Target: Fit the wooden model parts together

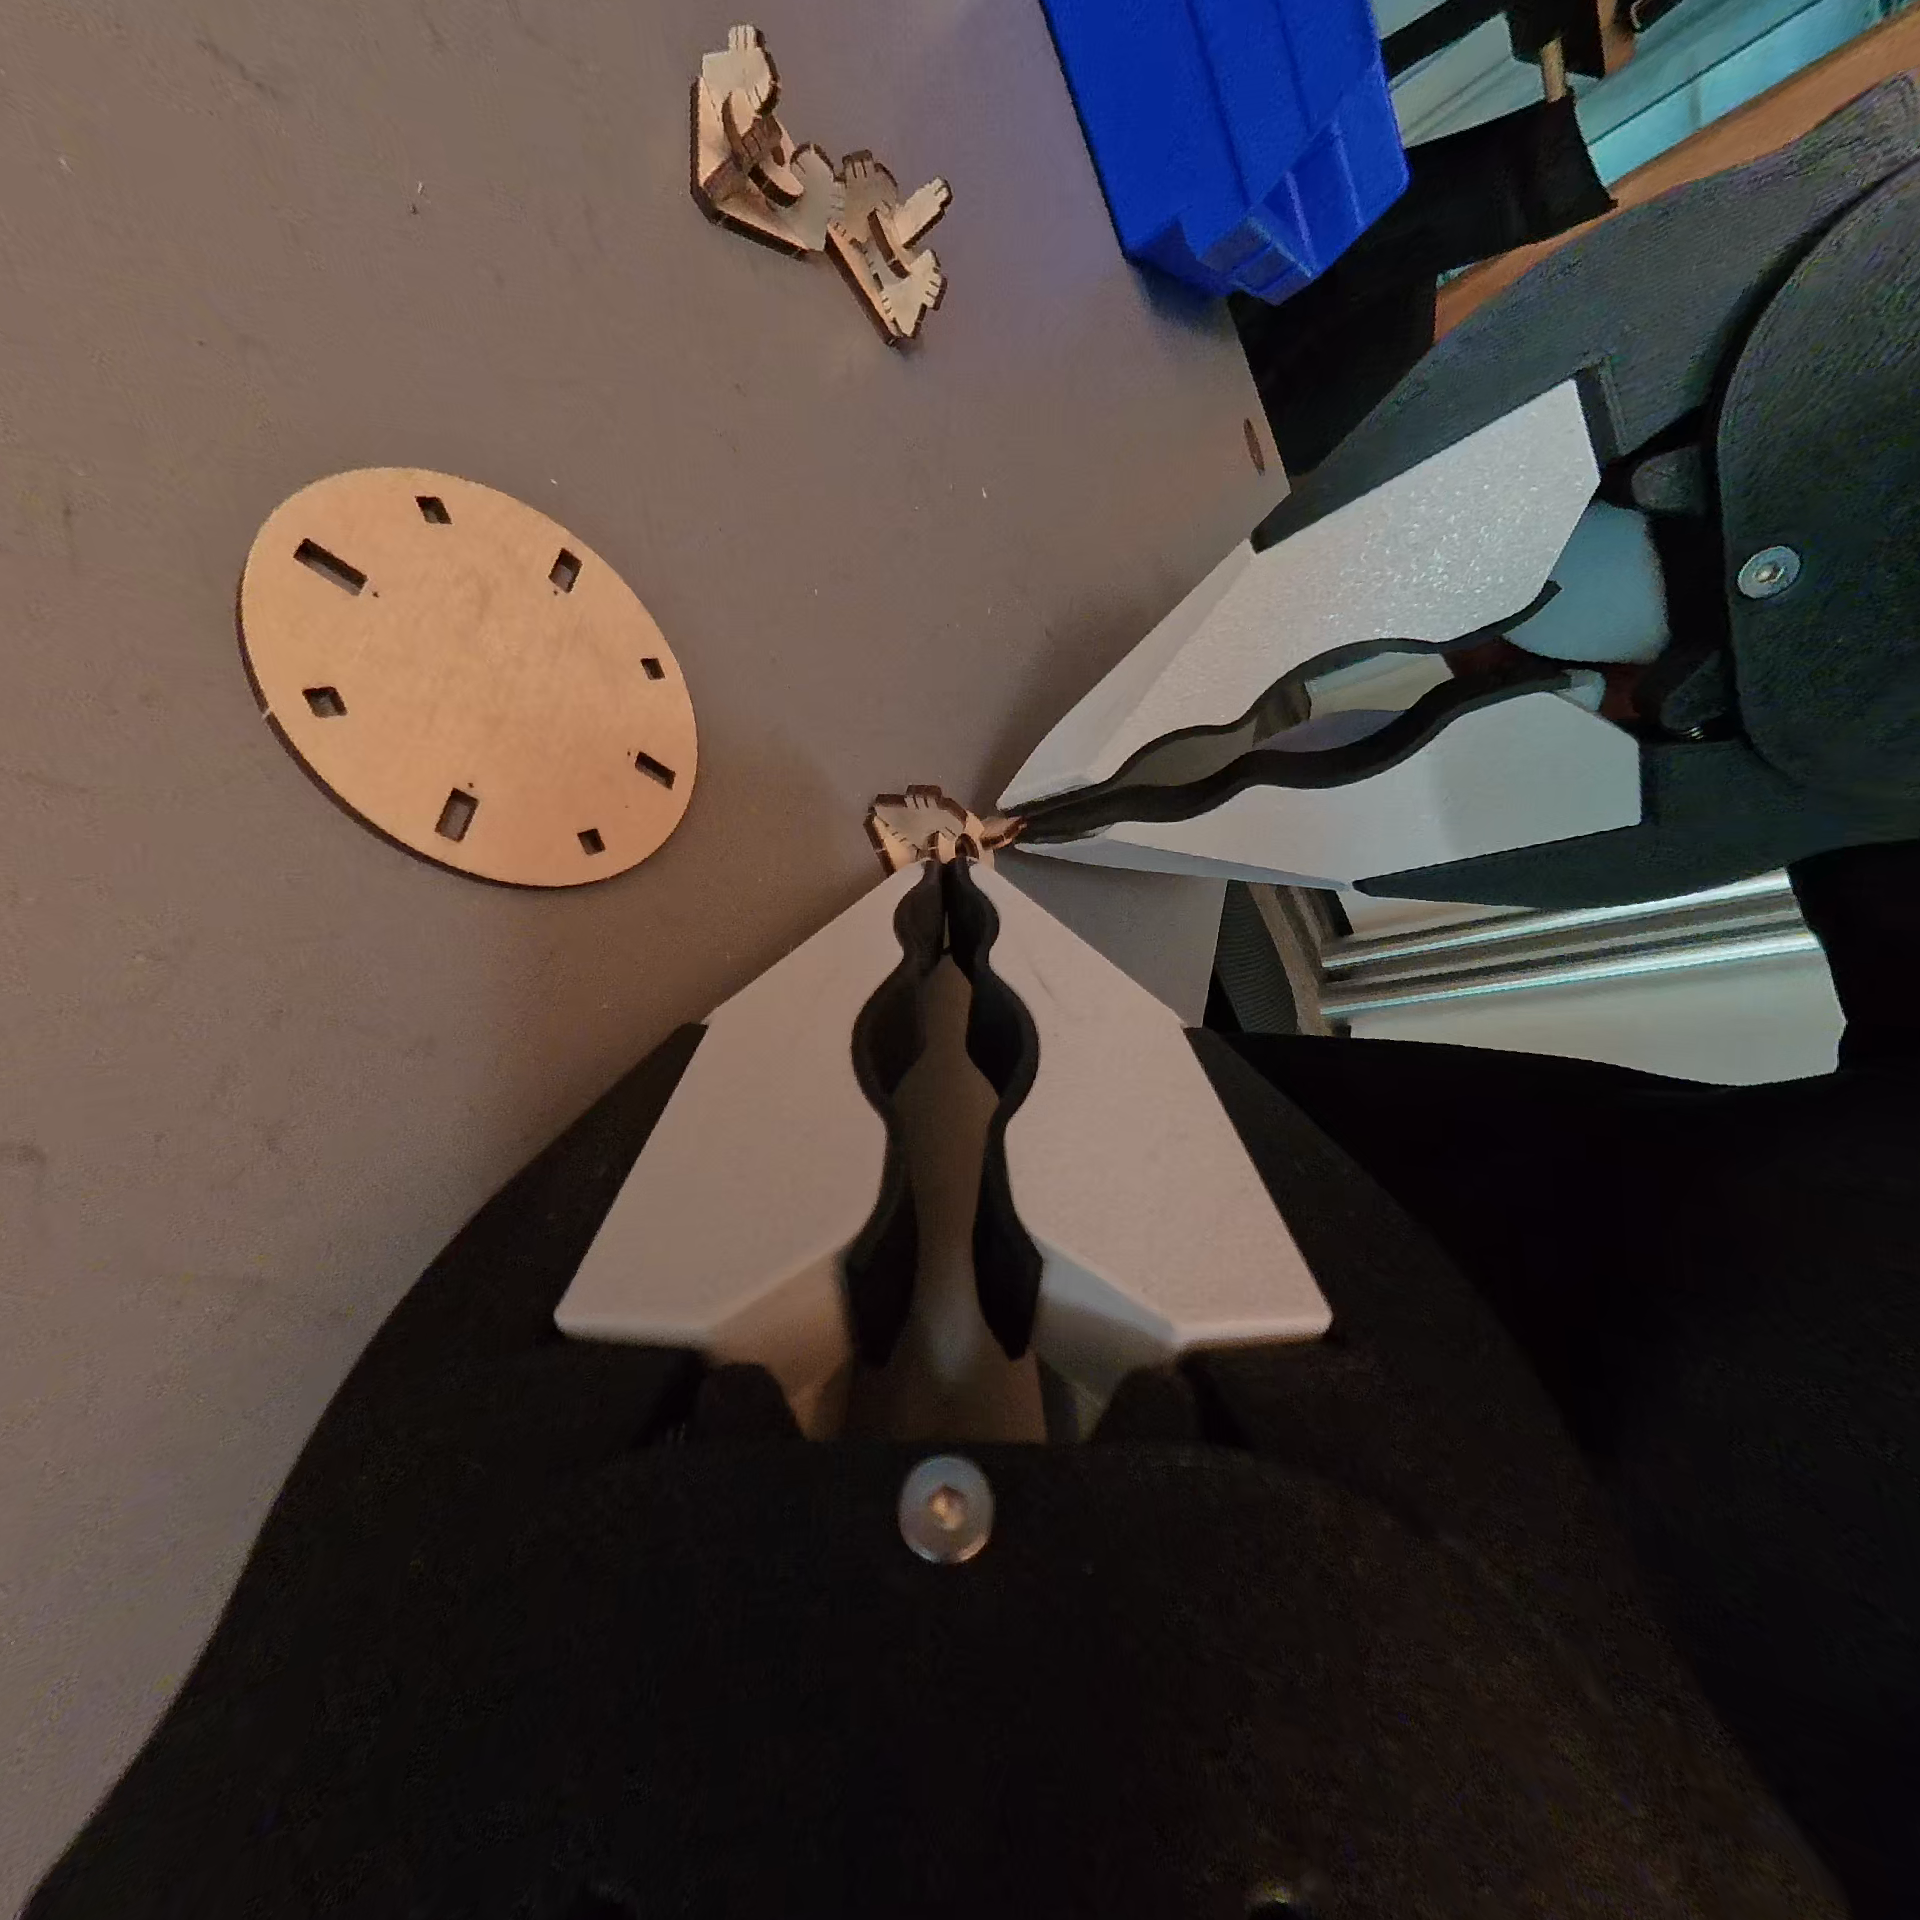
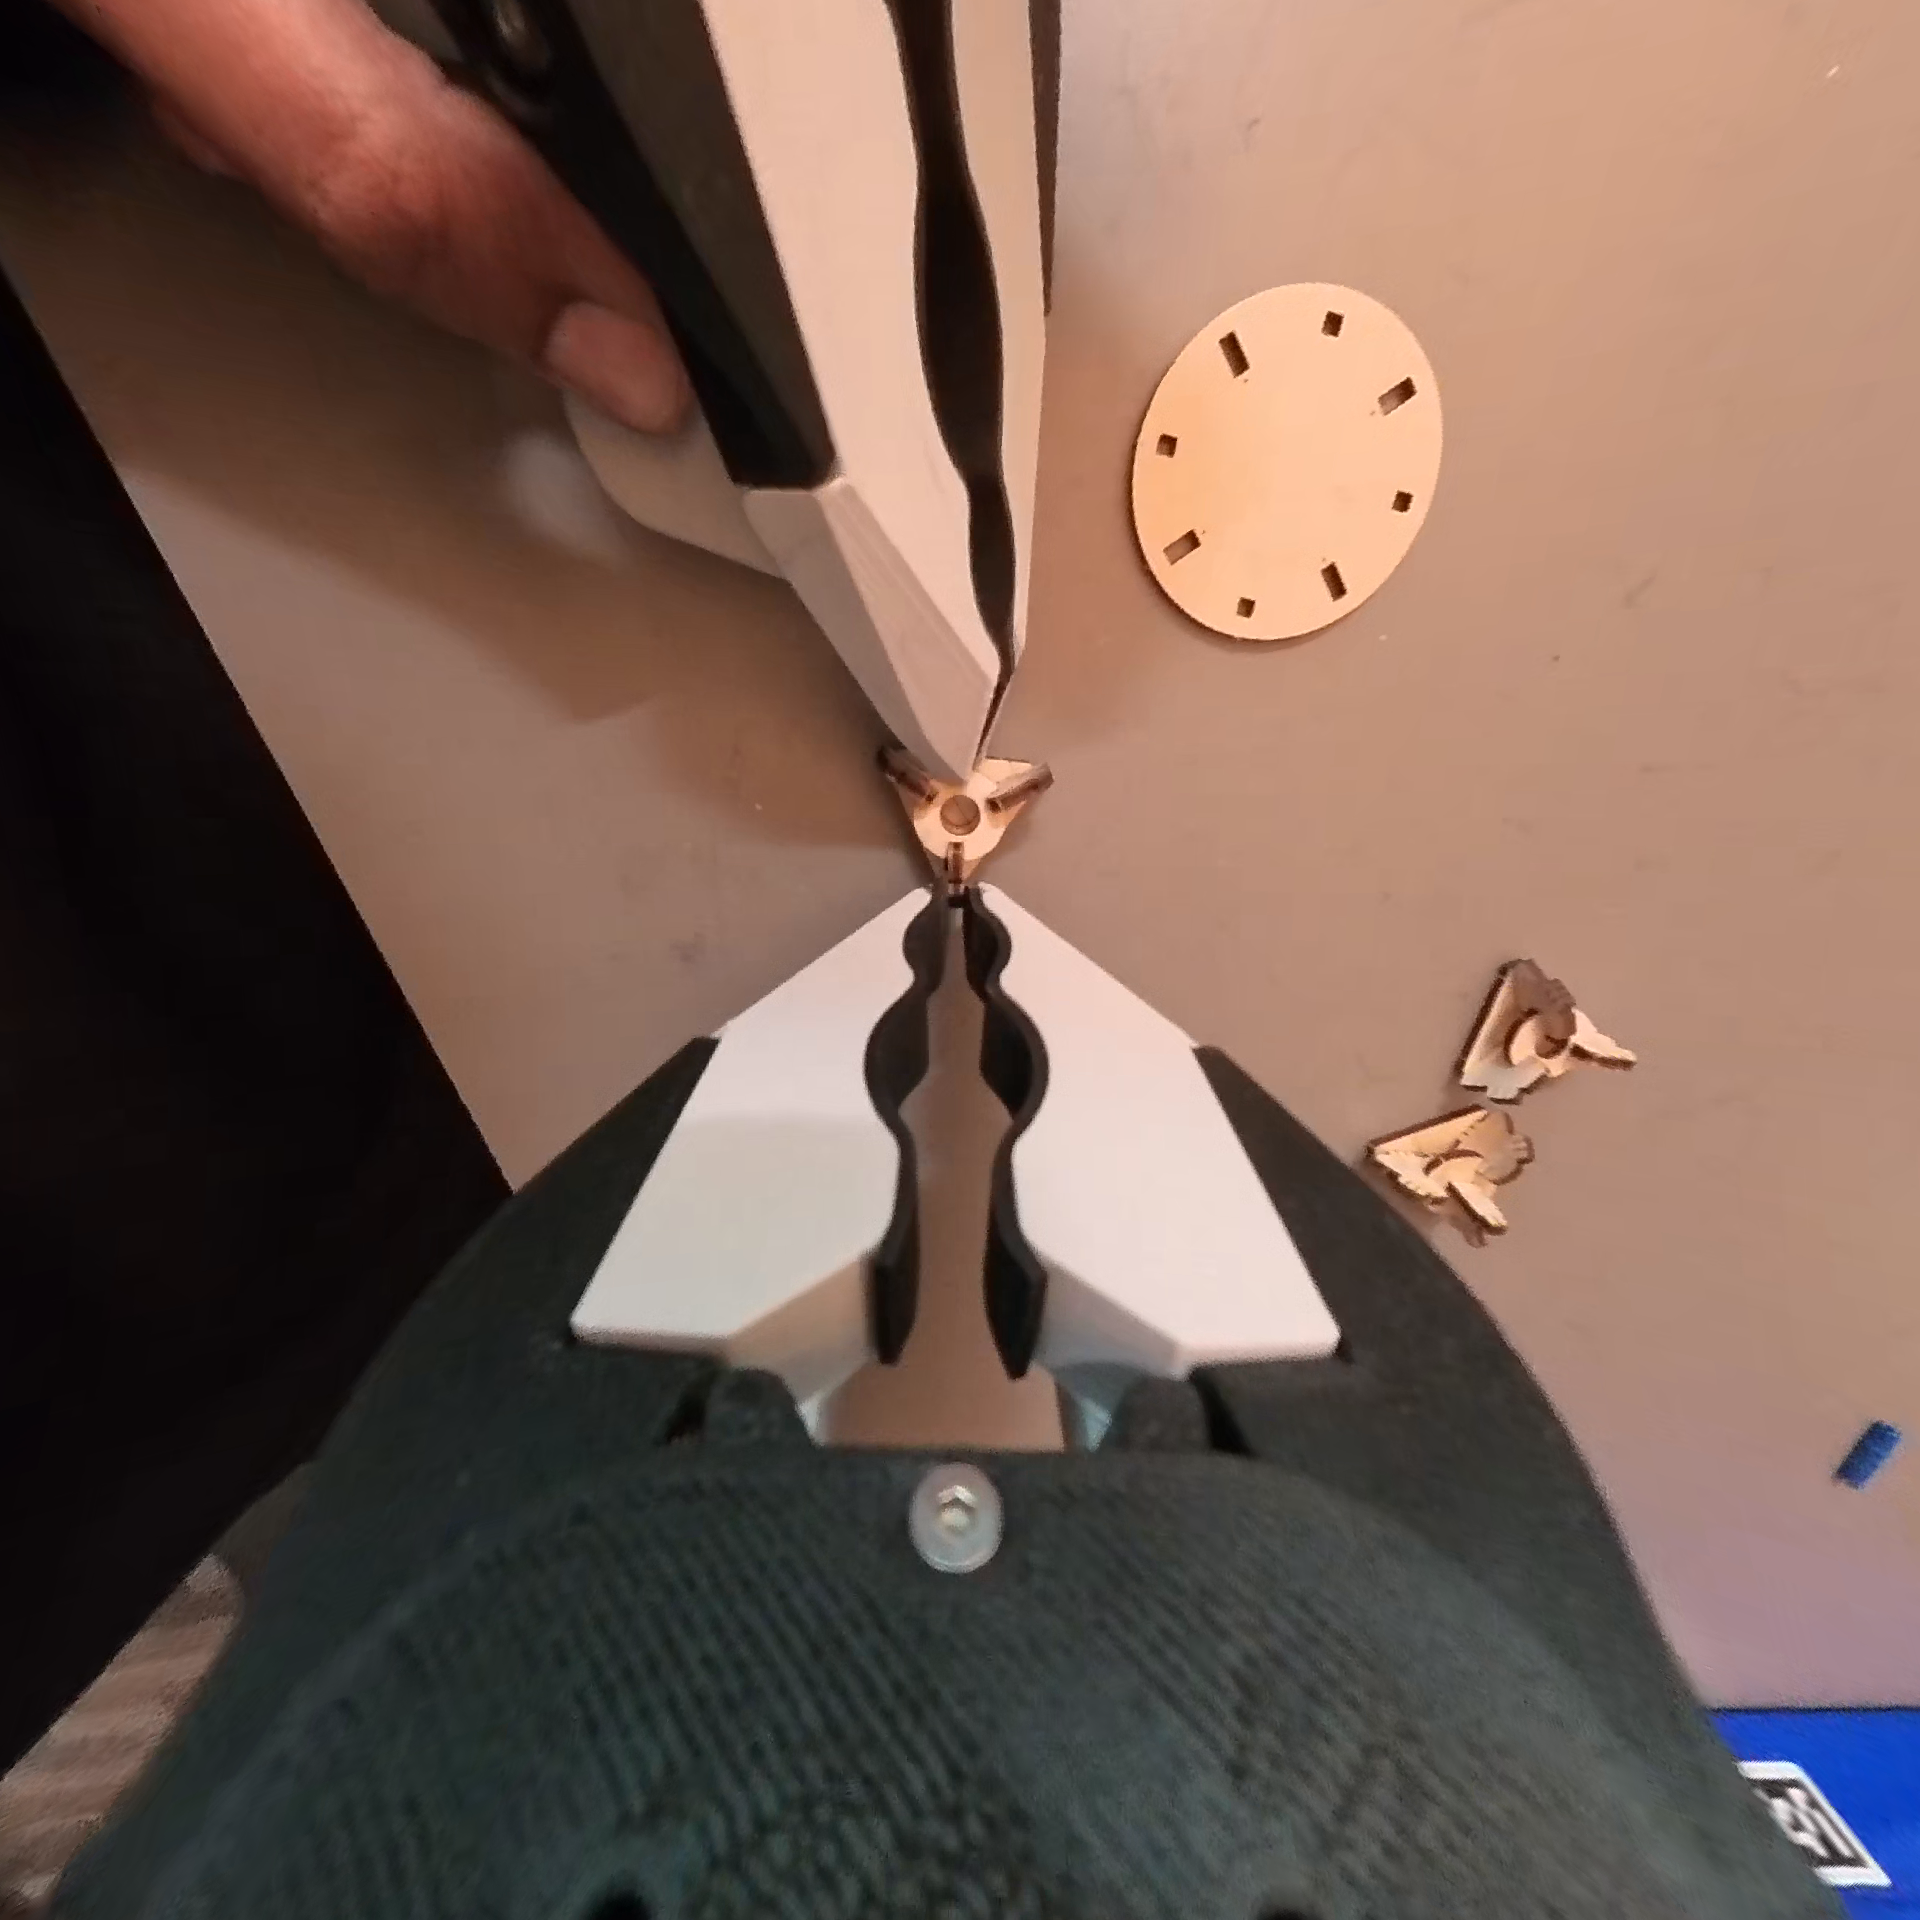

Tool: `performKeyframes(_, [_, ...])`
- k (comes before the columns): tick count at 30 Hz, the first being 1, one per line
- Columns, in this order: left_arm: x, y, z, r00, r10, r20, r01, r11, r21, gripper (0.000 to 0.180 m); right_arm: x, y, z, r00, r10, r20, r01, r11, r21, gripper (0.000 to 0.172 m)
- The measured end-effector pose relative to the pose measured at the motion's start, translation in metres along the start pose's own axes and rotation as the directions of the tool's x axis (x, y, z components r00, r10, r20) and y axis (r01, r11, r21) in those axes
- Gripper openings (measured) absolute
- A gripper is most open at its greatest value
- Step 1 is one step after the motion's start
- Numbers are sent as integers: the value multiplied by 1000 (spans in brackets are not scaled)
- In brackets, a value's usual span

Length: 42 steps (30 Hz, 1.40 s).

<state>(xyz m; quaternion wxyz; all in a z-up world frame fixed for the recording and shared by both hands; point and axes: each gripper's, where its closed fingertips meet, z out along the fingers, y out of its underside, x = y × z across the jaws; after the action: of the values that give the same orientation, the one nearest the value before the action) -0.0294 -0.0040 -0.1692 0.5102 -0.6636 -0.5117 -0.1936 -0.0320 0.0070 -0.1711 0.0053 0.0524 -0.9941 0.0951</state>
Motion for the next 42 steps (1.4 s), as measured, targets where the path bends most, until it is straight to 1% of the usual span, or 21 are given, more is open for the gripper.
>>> performKeyframes(4, [0,0,0,1000,2,3,-2,1000,1,3,0,0,0,998,56,31,-56,998,-5,0])
performKeyframes(8, [-1,-1,0,1000,0,6,0,1000,6,2,-1,-1,1,990,125,65,-127,991,32,0])
performKeyframes(13, [-3,-2,-2,1000,-4,16,4,1000,17,2,-1,-4,1,986,158,45,-161,985,67,0])
performKeyframes(22, [-3,-1,-2,1000,-7,14,6,1000,10,3,-1,-5,3,971,231,60,-233,972,34,0])
performKeyframes(25, [-2,-1,-2,1000,-6,13,6,1000,11,4,-1,-4,4,963,263,57,-264,965,3,0])
performKeyframes(29, [-4,-2,-4,1000,-7,22,6,1000,19,4,0,-5,6,958,283,48,-282,959,-26,0])
performKeyframes(34, [-5,-2,-4,1000,0,25,0,1000,19,4,0,-6,7,958,286,29,-282,955,-98,0])
performKeyframes(36, [-5,-3,-5,1000,3,28,-4,1000,19,4,1,-8,11,958,285,27,-281,955,-97,0])
performKeyframes(38, [-6,-3,-5,1000,8,28,-8,1000,17,4,2,-7,14,970,244,-6,-243,964,-111,0])
performKeyframes(40, [-6,-3,-5,1000,2,19,-3,1000,13,4,2,-6,13,978,201,-50,-205,975,-86,1])
performKeyframes(42, [-5,-3,-5,1000,-2,13,2,1000,11,4,3,-6,10,974,218,-66,-222,973,-55,2])
